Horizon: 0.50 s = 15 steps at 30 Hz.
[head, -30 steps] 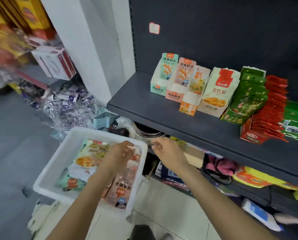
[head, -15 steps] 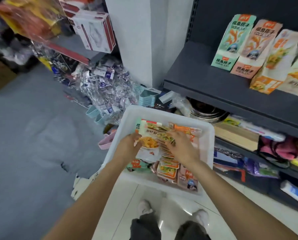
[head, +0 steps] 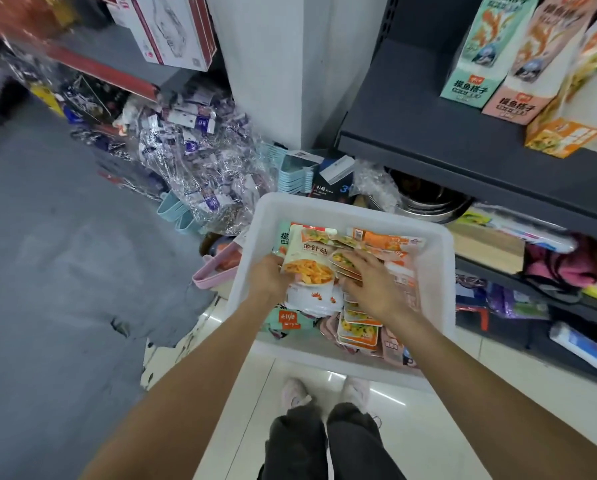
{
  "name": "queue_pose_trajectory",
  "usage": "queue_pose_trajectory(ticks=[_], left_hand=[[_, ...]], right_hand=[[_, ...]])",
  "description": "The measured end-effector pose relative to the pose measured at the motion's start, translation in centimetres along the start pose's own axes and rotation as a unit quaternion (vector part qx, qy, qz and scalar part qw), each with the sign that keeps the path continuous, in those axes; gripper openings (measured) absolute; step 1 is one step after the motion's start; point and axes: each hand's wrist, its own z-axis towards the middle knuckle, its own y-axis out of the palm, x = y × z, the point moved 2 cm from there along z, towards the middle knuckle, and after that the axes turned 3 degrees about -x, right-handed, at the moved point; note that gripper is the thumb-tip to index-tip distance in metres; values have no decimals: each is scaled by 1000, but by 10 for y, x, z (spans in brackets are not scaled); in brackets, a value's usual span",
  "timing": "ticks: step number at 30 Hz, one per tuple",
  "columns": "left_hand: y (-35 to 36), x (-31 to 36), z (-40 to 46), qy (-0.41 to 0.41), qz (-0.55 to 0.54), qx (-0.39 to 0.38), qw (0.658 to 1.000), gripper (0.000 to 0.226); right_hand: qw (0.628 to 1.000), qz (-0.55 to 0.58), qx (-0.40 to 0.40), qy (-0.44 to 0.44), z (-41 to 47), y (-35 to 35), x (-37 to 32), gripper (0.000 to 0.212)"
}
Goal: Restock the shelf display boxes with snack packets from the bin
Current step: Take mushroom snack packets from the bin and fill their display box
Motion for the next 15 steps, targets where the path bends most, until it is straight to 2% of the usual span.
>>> queue_pose_trajectory(ticks=[4, 8, 12, 15], left_hand=[[-12, 5, -12, 21, -35, 60, 997, 29], [-34, 4, -28, 76, -133, 121, 981, 17], [-42, 3, -40, 109, -274, 84, 952, 20], [-34, 13, -49, 136, -331, 28, 933, 21]], right_hand=[[1000, 10, -7, 6, -2, -2, -4, 56], [998, 66, 21, -5, -1, -11, -14, 53], [979, 202, 25, 22, -1, -22, -37, 52], [945, 325, 13, 42, -1, -22, -45, 38]])
